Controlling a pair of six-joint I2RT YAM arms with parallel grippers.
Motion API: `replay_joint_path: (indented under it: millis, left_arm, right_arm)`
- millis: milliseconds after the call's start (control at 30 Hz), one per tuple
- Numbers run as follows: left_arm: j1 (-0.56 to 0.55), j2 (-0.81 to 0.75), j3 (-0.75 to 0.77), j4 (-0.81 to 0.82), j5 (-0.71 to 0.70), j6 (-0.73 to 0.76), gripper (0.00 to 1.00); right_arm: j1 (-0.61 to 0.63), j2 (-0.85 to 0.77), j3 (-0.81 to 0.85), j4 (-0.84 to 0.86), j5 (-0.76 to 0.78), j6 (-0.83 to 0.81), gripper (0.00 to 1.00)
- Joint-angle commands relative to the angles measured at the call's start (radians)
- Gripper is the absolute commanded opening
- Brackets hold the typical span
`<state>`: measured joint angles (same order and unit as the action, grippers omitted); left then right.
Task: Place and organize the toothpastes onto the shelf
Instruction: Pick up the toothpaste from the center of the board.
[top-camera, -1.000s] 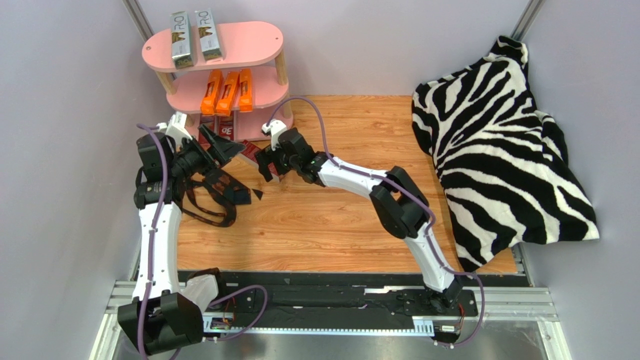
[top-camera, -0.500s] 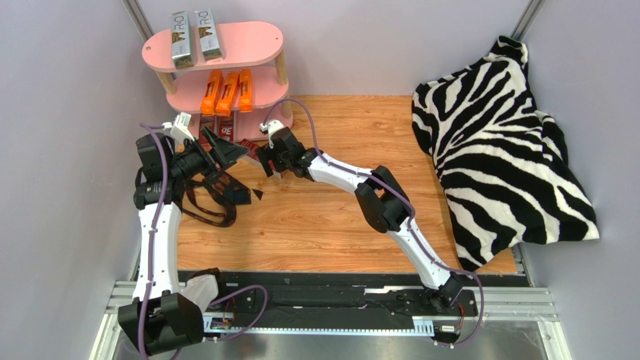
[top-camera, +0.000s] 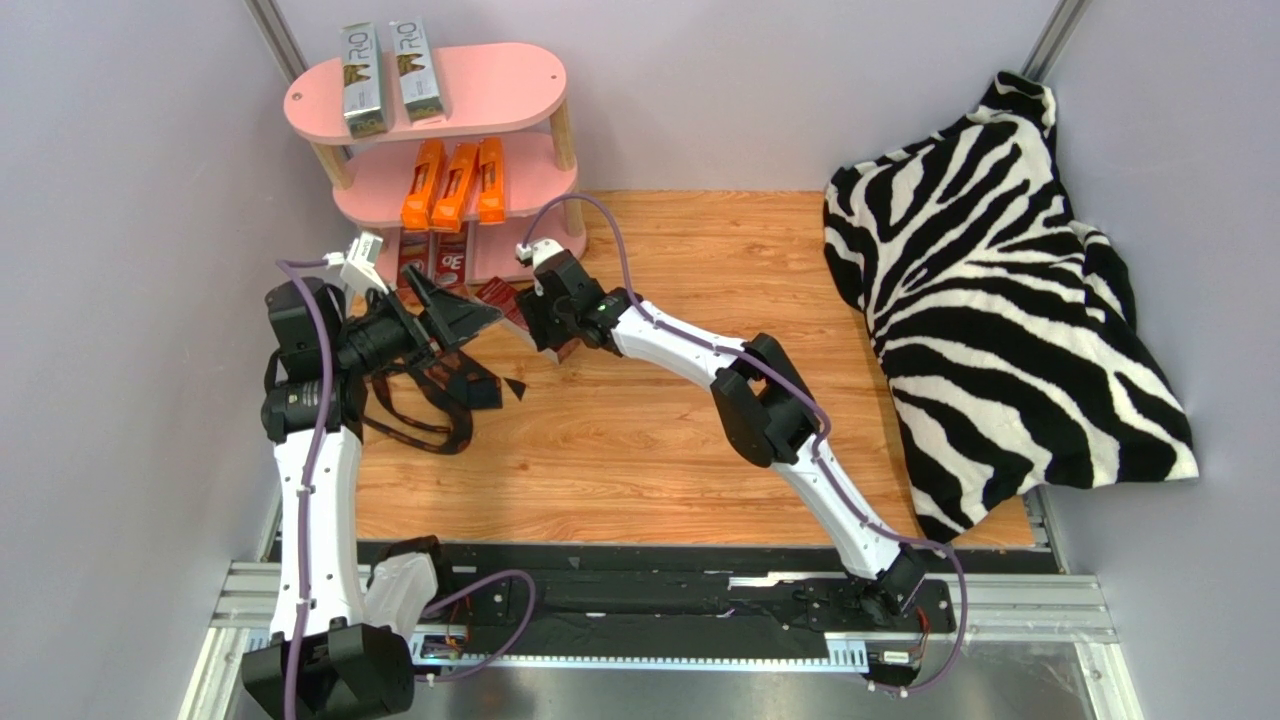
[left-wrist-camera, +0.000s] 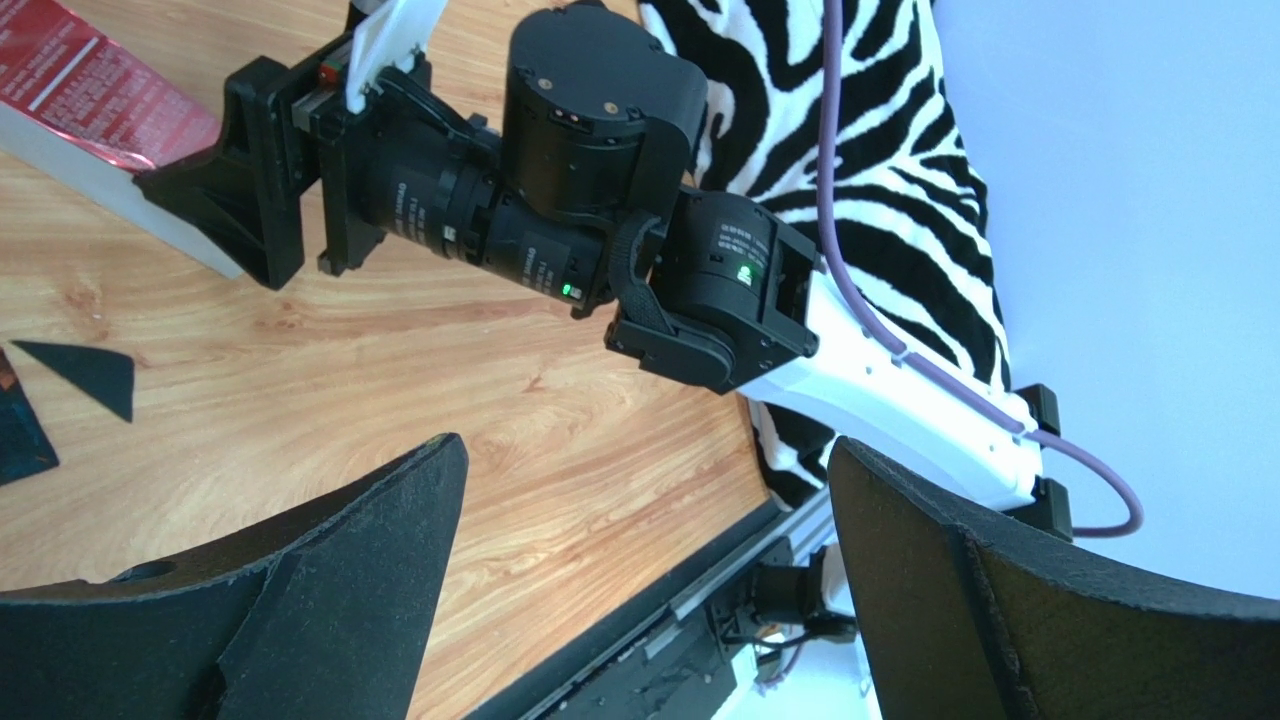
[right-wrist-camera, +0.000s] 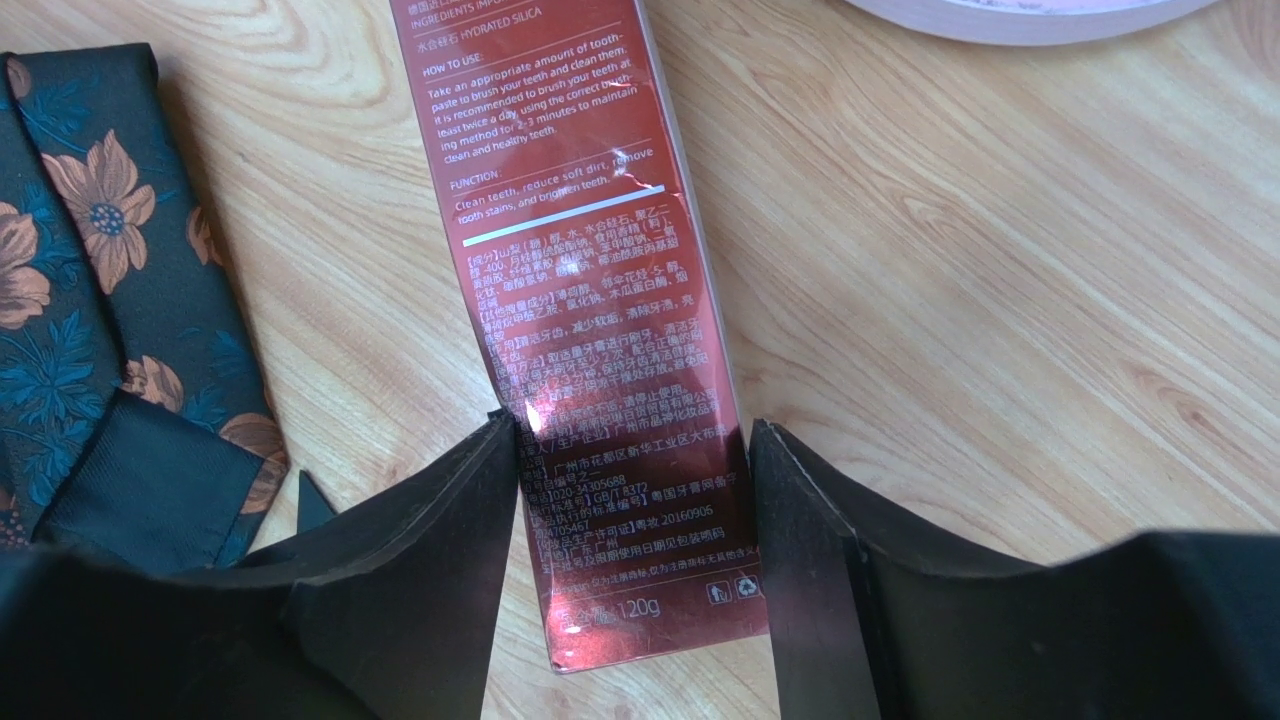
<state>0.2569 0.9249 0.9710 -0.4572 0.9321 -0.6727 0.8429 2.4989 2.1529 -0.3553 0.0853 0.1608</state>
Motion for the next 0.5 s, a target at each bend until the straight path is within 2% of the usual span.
replay_joint_path:
  millis: [0,300,467]
  left_arm:
    - [0.008,-0.046,0.049,-0.037,0.034,0.001,0.99]
    - [0.008,-0.095,0.048,-0.064,0.043,-0.001,0.99]
    - [0.007,-0.110,0.054,-0.074,0.063,0.004,0.99]
  right_arm:
    - [-0.002,-0.029,-0.014,-0.125,0.001,0.002,0.59]
    - [0.001,-0.106,-0.252,-0.186,-0.071,0.086,0.59]
    - [0.015,-0.127,-0.306,-0.255,-0.055,0.114,0.61]
